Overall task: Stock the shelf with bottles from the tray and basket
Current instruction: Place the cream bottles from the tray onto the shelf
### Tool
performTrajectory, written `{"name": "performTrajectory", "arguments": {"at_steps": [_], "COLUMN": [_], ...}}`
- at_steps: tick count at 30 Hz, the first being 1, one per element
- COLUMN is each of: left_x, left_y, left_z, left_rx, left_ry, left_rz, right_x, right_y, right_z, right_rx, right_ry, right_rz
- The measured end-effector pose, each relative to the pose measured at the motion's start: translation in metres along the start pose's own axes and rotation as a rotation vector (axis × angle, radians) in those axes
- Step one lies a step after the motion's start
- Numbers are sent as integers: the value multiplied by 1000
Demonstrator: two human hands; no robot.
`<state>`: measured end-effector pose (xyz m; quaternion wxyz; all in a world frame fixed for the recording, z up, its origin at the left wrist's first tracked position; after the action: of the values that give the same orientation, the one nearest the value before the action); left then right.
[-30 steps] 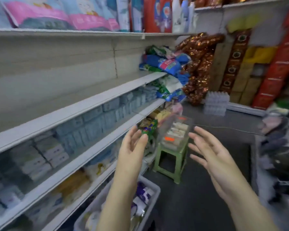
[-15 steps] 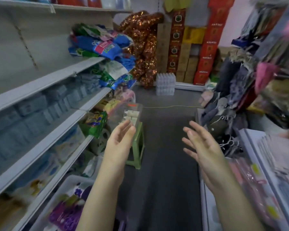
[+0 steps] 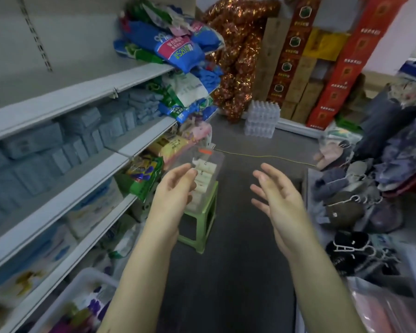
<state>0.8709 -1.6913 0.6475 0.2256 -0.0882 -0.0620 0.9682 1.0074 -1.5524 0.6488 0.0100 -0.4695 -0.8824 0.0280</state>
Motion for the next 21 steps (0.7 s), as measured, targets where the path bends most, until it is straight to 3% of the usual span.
{"name": "performTrajectory", "arguments": {"at_steps": [10,17,21], "left_x": [109,202,234], "left_y": [-77,-140,-160], "left_z": [-30,-64,-95], "left_rx": [54,26,-169], "left_ry": [99,176,300], "left_rz": [25,165,235], "right_x": [140,274,329], "right_y": [43,65,63], "right_z": [39,61,80], "right_rx": [2,-71,-141], "right_ry": [-114,-215,-269], "right_rz": [76,-74,-214]}}
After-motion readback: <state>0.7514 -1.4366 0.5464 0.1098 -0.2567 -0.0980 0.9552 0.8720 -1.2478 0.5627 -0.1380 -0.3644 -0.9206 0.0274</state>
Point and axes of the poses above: each hand's wrist, its own x-axis towards the middle knuckle, its own y-axis out of the back of the hand, z = x × y, the point moved 4 cm from there along x, towards the middle knuckle, and after that the axes turned 2 degrees about z, right-handed, at the moved point
